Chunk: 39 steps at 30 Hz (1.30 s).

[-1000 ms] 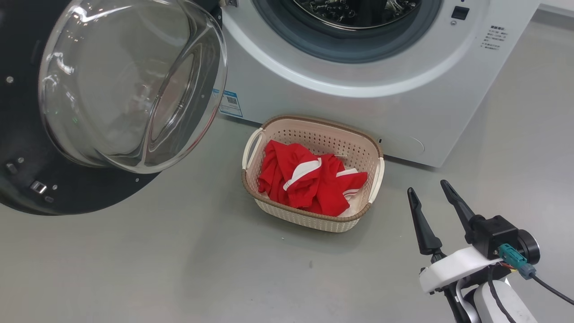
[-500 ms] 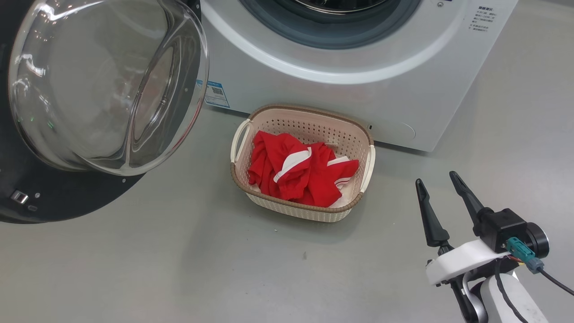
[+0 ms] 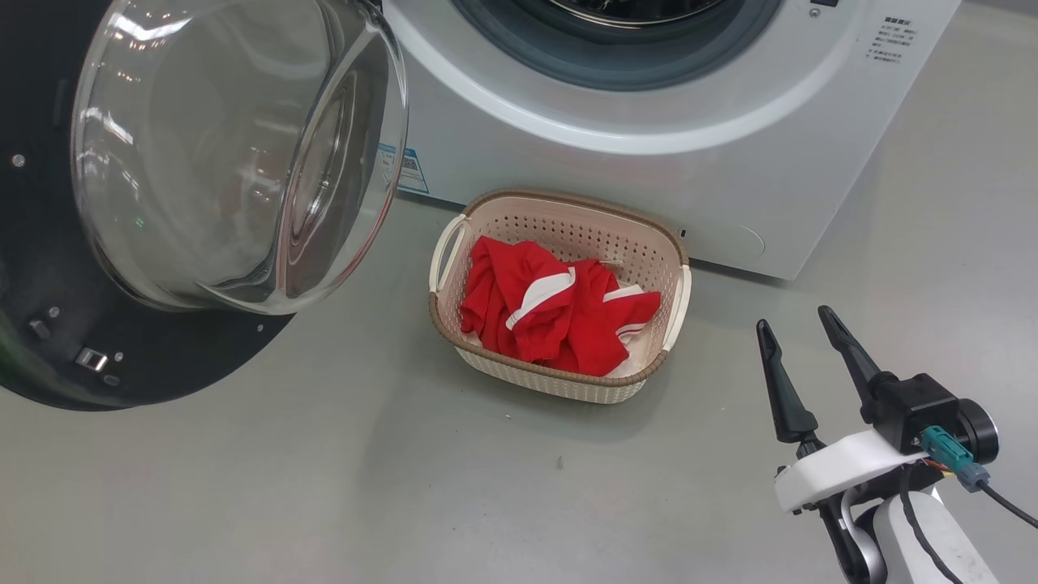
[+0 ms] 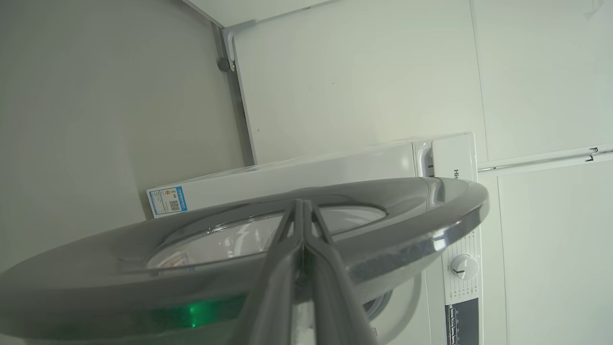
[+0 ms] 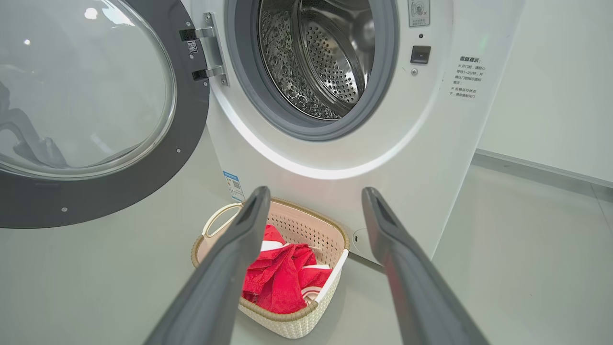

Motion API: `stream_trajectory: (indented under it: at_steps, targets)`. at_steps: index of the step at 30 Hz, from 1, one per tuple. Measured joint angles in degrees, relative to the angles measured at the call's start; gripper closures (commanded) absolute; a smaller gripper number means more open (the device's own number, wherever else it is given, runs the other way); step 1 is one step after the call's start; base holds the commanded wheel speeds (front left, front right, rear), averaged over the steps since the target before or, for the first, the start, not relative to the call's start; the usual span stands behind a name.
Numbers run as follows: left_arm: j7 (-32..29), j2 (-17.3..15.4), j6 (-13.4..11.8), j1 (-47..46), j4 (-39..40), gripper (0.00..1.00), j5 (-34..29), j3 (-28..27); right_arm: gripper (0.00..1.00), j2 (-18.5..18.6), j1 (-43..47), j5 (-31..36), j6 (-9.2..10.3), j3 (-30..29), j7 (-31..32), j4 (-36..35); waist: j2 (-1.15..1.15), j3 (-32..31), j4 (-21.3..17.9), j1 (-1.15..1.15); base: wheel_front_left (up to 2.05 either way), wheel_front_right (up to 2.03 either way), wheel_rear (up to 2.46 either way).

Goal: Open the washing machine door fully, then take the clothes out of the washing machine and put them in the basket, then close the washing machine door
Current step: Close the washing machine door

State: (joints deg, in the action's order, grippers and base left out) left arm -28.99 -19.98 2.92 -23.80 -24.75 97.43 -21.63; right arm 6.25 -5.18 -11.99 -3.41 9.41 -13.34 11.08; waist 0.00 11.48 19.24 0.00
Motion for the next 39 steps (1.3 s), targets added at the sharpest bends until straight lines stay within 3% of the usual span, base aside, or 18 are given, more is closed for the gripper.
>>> stream_trajectory:
  at_steps: [20, 39]
  targets:
    - [-16.1, 0.9, 3.0, 3.3, 6.5, 1.00, 6.9, 4.0, 0.00, -0.5, 0.0, -0.2, 0.00, 0.4, -0.1, 0.0, 0.00, -0.1, -0.4, 0.00, 0.00, 0.00, 0.00]
    - [-27.8, 3.3, 3.8, 10.0, 20.3, 1.00, 12.2, 7.4, 0.00, -1.2, -1.3, -1.1, 0.04, 0.5, -0.2, -0.2, 0.00, 0.9, -4.9, 0.00, 0.00, 0.00, 0.00]
